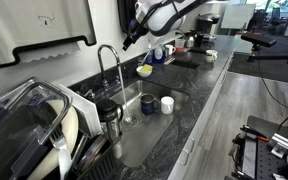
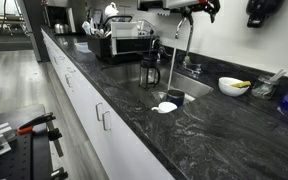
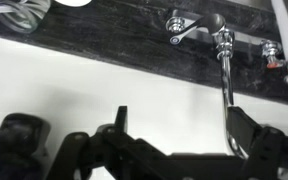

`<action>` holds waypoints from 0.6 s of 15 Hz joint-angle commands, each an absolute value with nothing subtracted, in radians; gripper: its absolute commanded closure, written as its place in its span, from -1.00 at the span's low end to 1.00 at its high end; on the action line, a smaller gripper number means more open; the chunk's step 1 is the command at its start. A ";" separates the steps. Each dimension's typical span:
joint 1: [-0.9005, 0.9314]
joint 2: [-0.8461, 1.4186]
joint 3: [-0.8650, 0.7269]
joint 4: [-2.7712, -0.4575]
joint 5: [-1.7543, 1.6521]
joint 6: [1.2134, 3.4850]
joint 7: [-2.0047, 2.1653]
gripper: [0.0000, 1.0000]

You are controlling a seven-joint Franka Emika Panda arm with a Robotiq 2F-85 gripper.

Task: Open the tap

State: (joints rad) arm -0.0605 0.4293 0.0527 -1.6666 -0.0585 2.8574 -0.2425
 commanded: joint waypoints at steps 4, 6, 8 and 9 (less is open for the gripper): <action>-0.216 0.203 0.199 -1.757 0.243 2.633 -0.503 -1.00; -0.230 0.207 0.203 -1.722 0.347 2.503 -0.571 -1.00; -0.197 0.206 0.142 -1.698 0.373 2.343 -0.571 -1.00; -0.164 0.203 0.129 -1.720 0.347 2.451 -0.543 -1.00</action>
